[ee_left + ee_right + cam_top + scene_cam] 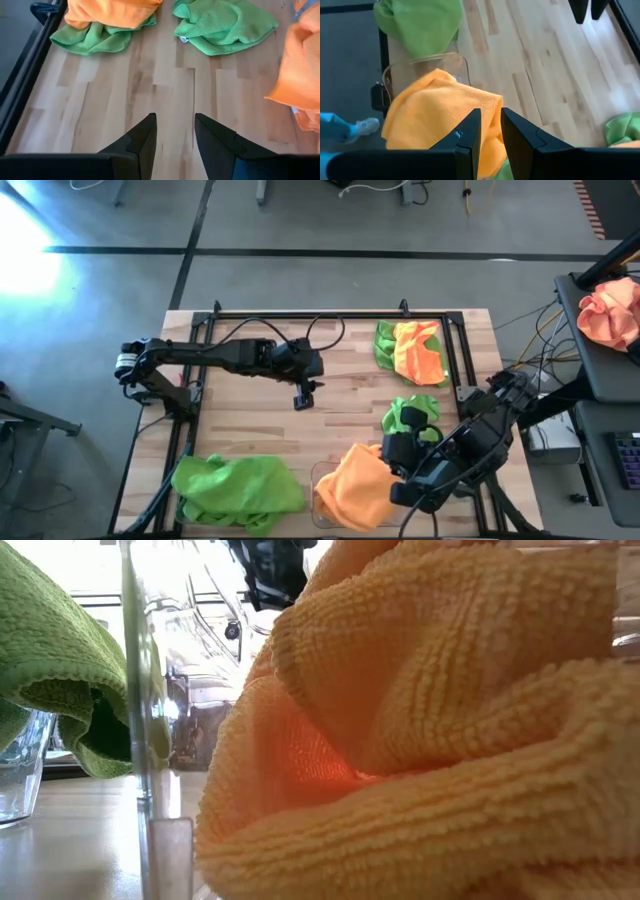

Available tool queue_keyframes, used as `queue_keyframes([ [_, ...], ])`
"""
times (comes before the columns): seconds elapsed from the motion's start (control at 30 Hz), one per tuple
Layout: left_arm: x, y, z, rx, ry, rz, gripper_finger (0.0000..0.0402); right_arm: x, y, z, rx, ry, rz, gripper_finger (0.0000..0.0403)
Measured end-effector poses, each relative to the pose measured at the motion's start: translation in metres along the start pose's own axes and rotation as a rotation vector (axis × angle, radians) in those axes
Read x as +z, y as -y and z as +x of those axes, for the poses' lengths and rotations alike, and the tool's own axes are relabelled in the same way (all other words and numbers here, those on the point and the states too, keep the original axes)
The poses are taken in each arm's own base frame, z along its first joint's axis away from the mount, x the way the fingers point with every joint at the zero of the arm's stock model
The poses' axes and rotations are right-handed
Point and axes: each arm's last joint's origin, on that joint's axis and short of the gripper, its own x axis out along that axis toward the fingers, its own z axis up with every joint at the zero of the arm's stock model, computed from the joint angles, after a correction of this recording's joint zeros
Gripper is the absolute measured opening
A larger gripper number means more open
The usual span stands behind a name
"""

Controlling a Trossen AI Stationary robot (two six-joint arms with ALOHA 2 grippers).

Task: Sort microfiber towel by color & place in baskets
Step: Put the orange towel into the right transparent bin

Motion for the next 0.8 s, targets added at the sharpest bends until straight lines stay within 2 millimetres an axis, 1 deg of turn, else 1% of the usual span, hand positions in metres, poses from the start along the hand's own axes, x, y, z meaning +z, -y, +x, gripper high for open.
queue_keyframes([
  [0.13,0.003,0.0,0.0,0.003,0.027,0.01,0.0118,0.0,0.002,-0.003,0.005,0.004,-0.042,0.0068],
  [0.2,0.005,0.0,0.0,0.004,0.053,0.008,0.0118,0.002,0.007,-0.005,0.003,0.012,-0.086,0.0068],
  [0.37,0.012,-0.001,-0.002,0.005,0.127,-0.004,0.0118,0.007,0.025,-0.02,-0.061,0.104,-0.146,0.0068],
  [0.53,0.016,-0.001,-0.006,0.007,0.171,-0.014,0.0118,0.01,0.058,-0.042,-0.098,0.176,-0.115,0.0068],
  [0.6,0.017,-0.001,-0.008,0.008,0.184,-0.016,0.0118,0.008,0.072,-0.046,-0.141,0.197,-0.095,0.0068],
  [0.7,0.018,-0.001,-0.008,0.009,0.195,-0.018,0.0118,0.001,0.096,-0.047,-0.202,0.193,-0.068,0.0068],
  [0.8,0.02,-0.001,-0.01,0.008,0.211,-0.026,0.0118,-0.01,0.121,-0.041,-0.261,0.153,-0.02,0.0068],
])
